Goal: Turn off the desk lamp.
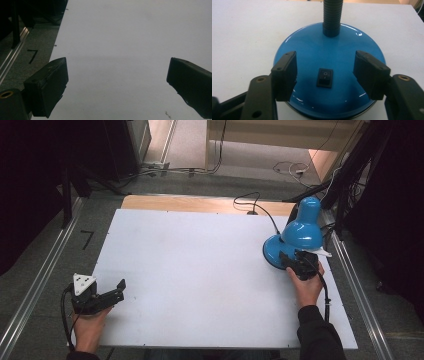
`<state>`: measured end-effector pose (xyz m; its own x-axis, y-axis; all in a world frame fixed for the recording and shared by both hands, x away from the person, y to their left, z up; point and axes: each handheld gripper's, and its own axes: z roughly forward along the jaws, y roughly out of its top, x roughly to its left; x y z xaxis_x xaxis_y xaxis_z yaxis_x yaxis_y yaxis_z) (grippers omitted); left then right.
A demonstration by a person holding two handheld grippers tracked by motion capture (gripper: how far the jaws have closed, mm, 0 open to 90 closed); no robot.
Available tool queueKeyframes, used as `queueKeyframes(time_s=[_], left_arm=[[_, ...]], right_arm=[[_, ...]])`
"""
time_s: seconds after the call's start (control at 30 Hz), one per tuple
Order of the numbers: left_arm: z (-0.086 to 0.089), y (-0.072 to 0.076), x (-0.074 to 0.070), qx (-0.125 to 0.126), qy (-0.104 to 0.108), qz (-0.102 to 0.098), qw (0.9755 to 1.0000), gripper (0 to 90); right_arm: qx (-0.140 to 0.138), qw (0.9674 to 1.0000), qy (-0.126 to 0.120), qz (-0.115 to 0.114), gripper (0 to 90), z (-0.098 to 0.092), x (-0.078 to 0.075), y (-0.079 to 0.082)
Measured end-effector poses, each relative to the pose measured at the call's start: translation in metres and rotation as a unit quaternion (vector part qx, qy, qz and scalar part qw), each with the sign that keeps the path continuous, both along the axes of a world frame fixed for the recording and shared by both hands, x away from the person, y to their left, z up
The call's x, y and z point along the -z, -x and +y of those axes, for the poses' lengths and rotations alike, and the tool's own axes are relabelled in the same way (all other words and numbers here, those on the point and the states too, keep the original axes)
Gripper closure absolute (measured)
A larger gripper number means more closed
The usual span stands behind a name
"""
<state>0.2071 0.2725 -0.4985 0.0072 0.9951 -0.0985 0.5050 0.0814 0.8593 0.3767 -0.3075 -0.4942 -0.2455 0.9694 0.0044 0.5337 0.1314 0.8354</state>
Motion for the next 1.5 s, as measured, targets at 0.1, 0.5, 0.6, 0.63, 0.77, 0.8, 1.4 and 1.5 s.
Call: queueKeyframes(time_s=[0.1,0.5,0.6,0.63,0.77,0.8,1.4,1.5], left_arm=[[0.000,0.000,0.000,0.001,0.001,0.000,1.0000,4.2],[0.000,0.000,0.000,0.002,0.003,0.000,1.0000,4.2],[0.000,0.000,0.000,0.002,0.002,0.000,1.0000,4.2],[0.000,0.000,0.000,0.002,0.002,0.000,1.0000,4.2],[0.000,0.000,0.000,0.003,0.001,0.001,1.0000,4.2],[0.000,0.000,0.000,0.003,0.001,0.001,1.0000,4.2],[-0.001,0.000,0.000,0.003,0.001,0.000,1.0000,4.1],[-0.001,0.000,-0.001,0.003,0.001,0.000,1.0000,4.2]], right_arm=[[0.001,1.0000,-0.003,0.005,27.0,0.003,0.000,0.002],[0.005,0.9996,-0.024,0.012,21.3,-0.003,0.000,0.011],[0.003,0.9996,-0.026,0.008,20.3,-0.004,-0.001,0.013],[0.001,0.9996,-0.027,0.007,20.0,-0.005,-0.002,0.014],[0.001,0.9997,-0.023,0.012,19.5,-0.007,-0.003,0.016],[0.001,0.9997,-0.023,0.011,19.5,-0.007,-0.003,0.017],[-0.001,0.9995,-0.030,0.011,18.9,-0.016,0.000,0.028],[-0.001,0.9994,-0.033,0.009,18.9,-0.017,0.000,0.030]])
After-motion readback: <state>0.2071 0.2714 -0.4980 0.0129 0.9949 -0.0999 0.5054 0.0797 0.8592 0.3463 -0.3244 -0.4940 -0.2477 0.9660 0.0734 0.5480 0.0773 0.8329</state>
